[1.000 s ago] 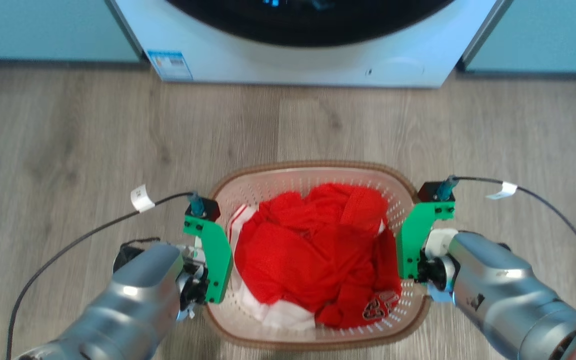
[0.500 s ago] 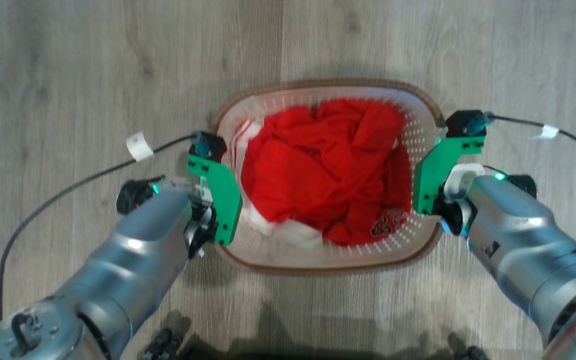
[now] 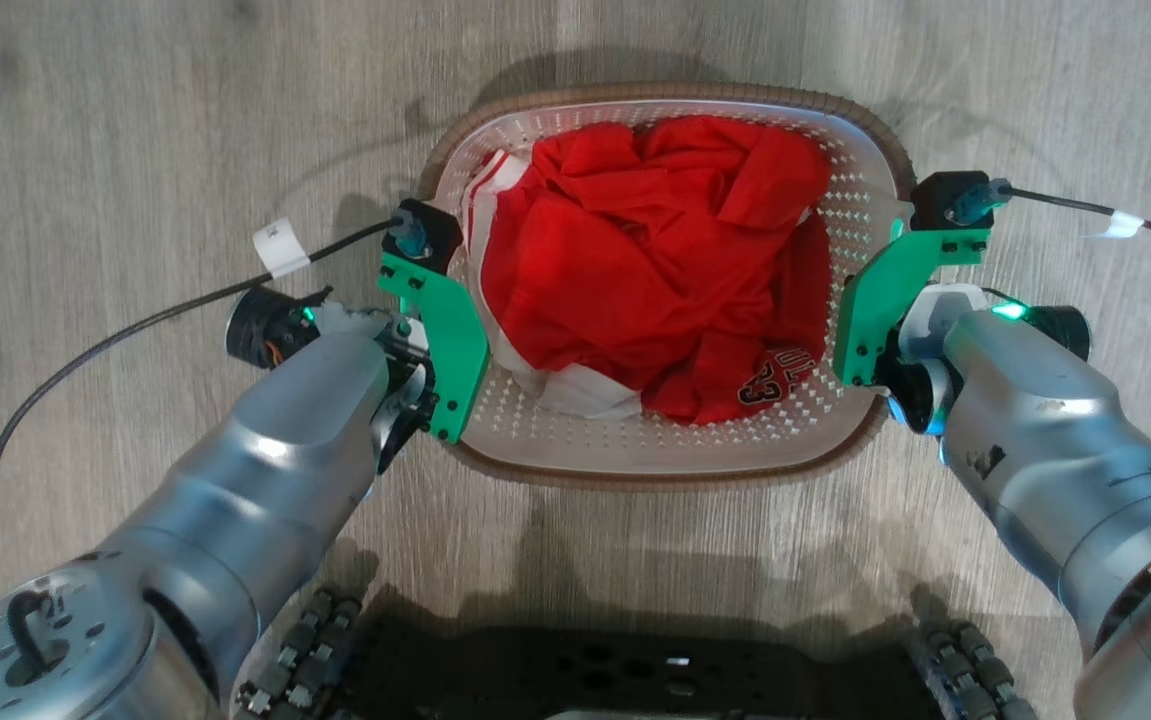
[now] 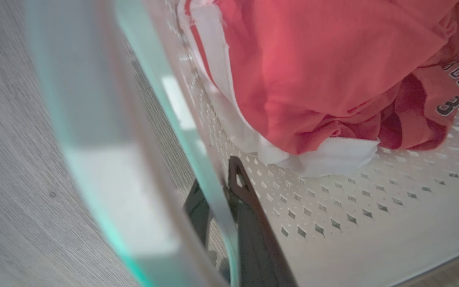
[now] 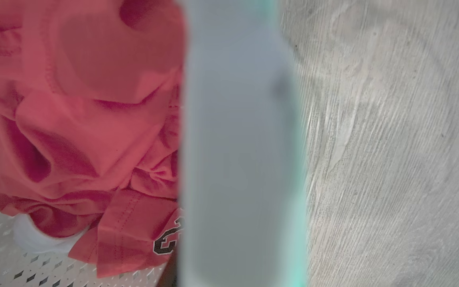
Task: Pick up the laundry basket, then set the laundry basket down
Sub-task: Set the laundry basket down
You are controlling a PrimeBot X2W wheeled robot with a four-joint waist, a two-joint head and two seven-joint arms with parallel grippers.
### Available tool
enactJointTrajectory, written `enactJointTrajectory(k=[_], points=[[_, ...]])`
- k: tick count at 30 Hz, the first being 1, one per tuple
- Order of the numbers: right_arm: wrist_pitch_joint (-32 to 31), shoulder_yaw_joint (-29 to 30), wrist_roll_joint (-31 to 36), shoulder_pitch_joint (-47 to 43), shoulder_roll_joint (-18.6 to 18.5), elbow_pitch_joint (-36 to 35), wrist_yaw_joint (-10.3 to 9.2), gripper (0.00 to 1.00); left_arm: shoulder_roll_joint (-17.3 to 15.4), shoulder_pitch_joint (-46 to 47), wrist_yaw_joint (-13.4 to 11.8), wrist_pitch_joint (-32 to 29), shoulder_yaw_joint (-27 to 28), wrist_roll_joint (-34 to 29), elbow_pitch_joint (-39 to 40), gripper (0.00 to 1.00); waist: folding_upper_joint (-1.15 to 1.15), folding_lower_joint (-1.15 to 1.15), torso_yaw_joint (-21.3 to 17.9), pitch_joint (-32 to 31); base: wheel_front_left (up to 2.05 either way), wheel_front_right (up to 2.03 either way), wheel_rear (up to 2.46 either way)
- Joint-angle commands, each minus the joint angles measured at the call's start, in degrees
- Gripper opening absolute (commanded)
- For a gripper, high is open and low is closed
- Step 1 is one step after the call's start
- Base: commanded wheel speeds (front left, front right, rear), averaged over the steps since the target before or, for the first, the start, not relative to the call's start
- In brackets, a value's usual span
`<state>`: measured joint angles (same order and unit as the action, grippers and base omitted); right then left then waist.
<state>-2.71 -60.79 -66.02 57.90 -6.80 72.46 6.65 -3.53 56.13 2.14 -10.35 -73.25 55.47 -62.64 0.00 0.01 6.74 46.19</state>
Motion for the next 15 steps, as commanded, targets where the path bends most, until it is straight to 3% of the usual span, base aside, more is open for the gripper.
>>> enactJointTrajectory(k=[1, 15], points=[[0.93, -0.89, 0.73, -1.01, 2.6, -1.13, 0.84, 0.0, 0.65, 0.44, 0.75, 0.62, -0.1, -1.52, 2.51, 0.0, 0.0, -0.01, 0.12, 0.89, 0.0, 0.0, 0.0], [2.75, -1.08, 0.87, 0.44, 2.03, -0.44, 0.84, 0.0, 0.65, 1.26, -0.89, 1.47, -0.1, -3.43, 4.51, 0.0, 0.0, -0.01, 0.85, 3.7, 0.0, 0.0, 0.0]])
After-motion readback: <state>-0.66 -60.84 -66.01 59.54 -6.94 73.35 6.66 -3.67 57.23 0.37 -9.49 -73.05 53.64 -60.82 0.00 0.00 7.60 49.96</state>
